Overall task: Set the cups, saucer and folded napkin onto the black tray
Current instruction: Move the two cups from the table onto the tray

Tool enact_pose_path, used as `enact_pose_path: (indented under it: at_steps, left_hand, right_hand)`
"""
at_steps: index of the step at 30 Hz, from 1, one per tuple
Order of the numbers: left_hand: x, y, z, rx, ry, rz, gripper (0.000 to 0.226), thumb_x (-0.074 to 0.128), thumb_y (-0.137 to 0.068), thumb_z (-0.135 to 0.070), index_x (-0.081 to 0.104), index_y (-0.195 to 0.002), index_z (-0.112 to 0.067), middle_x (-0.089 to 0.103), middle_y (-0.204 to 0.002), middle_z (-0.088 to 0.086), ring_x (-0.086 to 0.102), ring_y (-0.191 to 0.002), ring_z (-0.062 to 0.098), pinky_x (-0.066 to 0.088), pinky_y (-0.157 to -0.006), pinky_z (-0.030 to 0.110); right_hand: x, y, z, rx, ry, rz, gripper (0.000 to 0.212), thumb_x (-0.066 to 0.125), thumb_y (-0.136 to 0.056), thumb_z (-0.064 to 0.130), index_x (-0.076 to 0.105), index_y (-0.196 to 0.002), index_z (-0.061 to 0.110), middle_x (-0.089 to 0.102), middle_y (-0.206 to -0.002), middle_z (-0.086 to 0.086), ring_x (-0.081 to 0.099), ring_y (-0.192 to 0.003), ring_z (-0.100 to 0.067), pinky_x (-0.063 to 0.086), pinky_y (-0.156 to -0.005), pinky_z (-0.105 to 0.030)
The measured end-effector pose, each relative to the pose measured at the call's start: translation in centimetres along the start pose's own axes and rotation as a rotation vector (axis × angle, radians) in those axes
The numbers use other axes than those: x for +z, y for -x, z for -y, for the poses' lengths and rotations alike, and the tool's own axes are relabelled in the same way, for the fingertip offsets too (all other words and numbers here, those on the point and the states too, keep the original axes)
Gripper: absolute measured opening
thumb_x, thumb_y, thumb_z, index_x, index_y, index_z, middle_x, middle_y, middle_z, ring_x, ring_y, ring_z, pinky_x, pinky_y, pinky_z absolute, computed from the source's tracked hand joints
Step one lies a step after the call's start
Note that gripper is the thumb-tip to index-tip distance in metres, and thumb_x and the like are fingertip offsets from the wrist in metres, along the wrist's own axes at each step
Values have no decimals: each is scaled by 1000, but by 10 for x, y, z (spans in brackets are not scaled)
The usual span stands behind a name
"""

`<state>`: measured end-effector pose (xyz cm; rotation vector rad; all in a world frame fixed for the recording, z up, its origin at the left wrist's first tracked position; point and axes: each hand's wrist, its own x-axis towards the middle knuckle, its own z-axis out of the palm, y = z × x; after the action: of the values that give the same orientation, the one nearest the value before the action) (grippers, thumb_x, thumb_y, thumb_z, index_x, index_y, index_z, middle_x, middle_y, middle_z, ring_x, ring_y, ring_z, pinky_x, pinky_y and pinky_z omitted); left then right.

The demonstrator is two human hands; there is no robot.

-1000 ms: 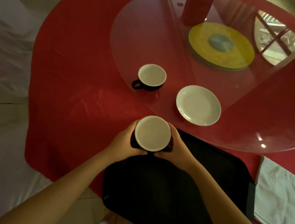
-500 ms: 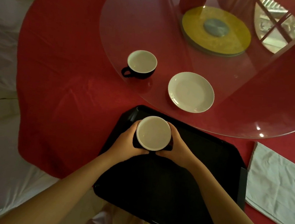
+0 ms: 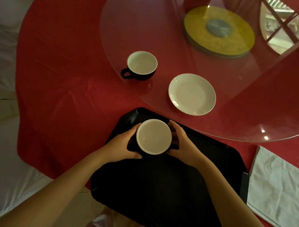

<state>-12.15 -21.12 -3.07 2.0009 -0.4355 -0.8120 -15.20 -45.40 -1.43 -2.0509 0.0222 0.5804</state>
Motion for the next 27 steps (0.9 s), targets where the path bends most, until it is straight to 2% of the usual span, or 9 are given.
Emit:
enact_pose_path:
  at_steps: [2, 5, 7, 9, 11, 14, 17, 21, 27]
  left_hand:
    - [-14, 3, 1, -31, 43, 79, 114, 80, -60, -47, 3, -143, -44, 16, -148, -23, 20, -136, 1, 23, -113, 27]
    - [-34, 5, -4, -16, 167, 67, 110, 77, -58, -53, 11, -144, -39, 19, -151, -20, 25, -135, -5, 29, -110, 18]
    - [-46, 2, -12, 6, 239, -4, 104, 74, -60, -53, 16, -145, -32, 26, -149, -16, 32, -130, -11, 33, -104, 12]
    - [-61, -5, -19, 18, 298, -92, 99, 73, -62, -49, 22, -144, -29, 33, -147, -12, 37, -128, -4, 36, -103, 16]
    - [-76, -17, -26, 51, 318, -195, 89, 73, -69, -34, 26, -143, -25, 37, -145, -8, 39, -129, 5, 38, -100, 16]
    - [-101, -42, -31, 82, 268, -401, 80, 72, -76, -13, 29, -143, -19, 38, -146, 1, 40, -130, 11, 37, -101, 21]
    - [-125, -67, -29, 37, 147, -509, 87, 75, -75, -16, 23, -144, -17, 29, -152, 8, 32, -137, 18, 32, -108, 28]
    - [-149, -96, -22, -70, 1, -446, 104, 79, -69, -29, 10, -147, -21, 17, -156, 5, 21, -142, 23, 26, -115, 43]
    - [-161, -131, -28, -47, 1, -381, 110, 81, -67, -29, 7, -148, -19, 17, -157, 4, 18, -143, 22, 24, -113, 39]
  right_hand:
    - [-10, 0, 6, -9, 17, 8, 97, 66, -75, -4, 9, -145, 31, 21, -151, -1, 37, -131, -14, 44, -98, -25]
    - [-24, -1, 17, -29, 62, 13, 90, 58, -76, -9, 14, -144, 31, 21, -150, 0, 32, -133, -13, 41, -103, -29]
    - [-32, -5, 25, -52, 101, -10, 84, 58, -79, -6, 18, -144, 28, 23, -149, 0, 31, -130, -8, 37, -103, -25]
    - [-41, -12, 36, -77, 128, -43, 78, 62, -81, 2, 22, -143, 26, 28, -147, 0, 34, -128, -8, 37, -104, -27]
    - [-50, -25, 49, -81, 120, -71, 75, 66, -81, 6, 26, -142, 23, 32, -145, -1, 38, -127, -12, 40, -104, -30]
    - [-63, -51, 69, -88, 78, -125, 72, 69, -79, 6, 31, -139, 19, 35, -144, -3, 41, -126, -16, 42, -96, -27]
    - [-74, -80, 85, -69, 67, -147, 76, 71, -79, 11, 28, -141, 15, 34, -146, -7, 40, -129, -20, 42, -98, -30]
    - [-80, -118, 100, -26, 95, -166, 87, 75, -76, 16, 21, -144, 10, 30, -150, -10, 34, -135, -23, 35, -110, -41]
    - [-69, -162, 105, 9, 82, -182, 97, 78, -71, 15, 16, -145, 8, 26, -151, -13, 31, -136, -26, 36, -109, -43]
